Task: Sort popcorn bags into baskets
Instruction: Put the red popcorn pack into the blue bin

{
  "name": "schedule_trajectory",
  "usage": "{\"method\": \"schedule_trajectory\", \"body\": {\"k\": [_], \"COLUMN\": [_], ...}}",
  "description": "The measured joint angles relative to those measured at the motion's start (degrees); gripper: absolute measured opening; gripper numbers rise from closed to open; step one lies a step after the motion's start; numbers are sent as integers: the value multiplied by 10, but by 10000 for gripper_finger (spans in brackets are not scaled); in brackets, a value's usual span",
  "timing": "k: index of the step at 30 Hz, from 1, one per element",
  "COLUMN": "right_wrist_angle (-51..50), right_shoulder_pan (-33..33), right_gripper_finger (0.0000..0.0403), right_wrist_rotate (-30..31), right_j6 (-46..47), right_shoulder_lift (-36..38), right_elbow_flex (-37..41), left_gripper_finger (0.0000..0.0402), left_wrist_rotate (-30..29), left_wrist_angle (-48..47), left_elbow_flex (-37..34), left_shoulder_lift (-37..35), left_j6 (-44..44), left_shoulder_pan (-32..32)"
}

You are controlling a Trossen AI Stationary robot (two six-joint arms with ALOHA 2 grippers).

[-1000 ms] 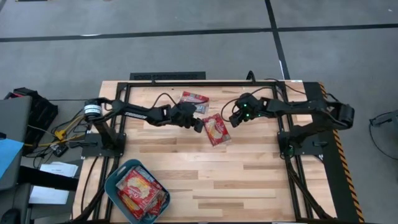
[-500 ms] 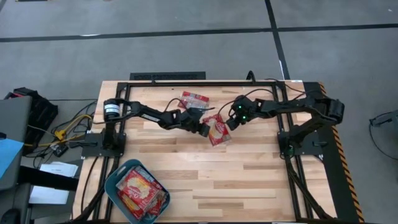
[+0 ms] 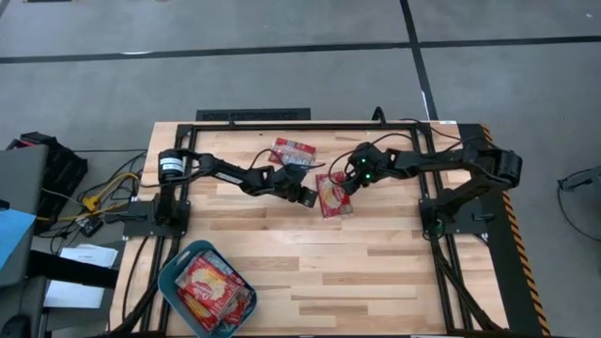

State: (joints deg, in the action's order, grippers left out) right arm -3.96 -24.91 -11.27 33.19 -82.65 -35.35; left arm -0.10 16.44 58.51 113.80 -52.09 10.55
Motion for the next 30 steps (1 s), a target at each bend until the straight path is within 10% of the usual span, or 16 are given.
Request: {"method": "schedule_trajectory", "body": {"k": [8, 30], "right_wrist_angle": [1, -28], "right_shoulder_pan": [0, -11], "right_gripper_finger": [180, 244], "right_wrist_rotate": [7, -3], "right_j6": [-6, -2], "right_shoulder_lift": [13, -21], "right_elbow_flex": [0, 0], "left_gripper_finger": [0, 0], "left_wrist_rotate": [-18, 8], "left_wrist_angle": [126, 36], "left_elbow_flex": [3, 47], "left_shoulder_lift": [-25, 70], "left_j6": [69, 67], "left_shoulder_pan": [3, 4]}}
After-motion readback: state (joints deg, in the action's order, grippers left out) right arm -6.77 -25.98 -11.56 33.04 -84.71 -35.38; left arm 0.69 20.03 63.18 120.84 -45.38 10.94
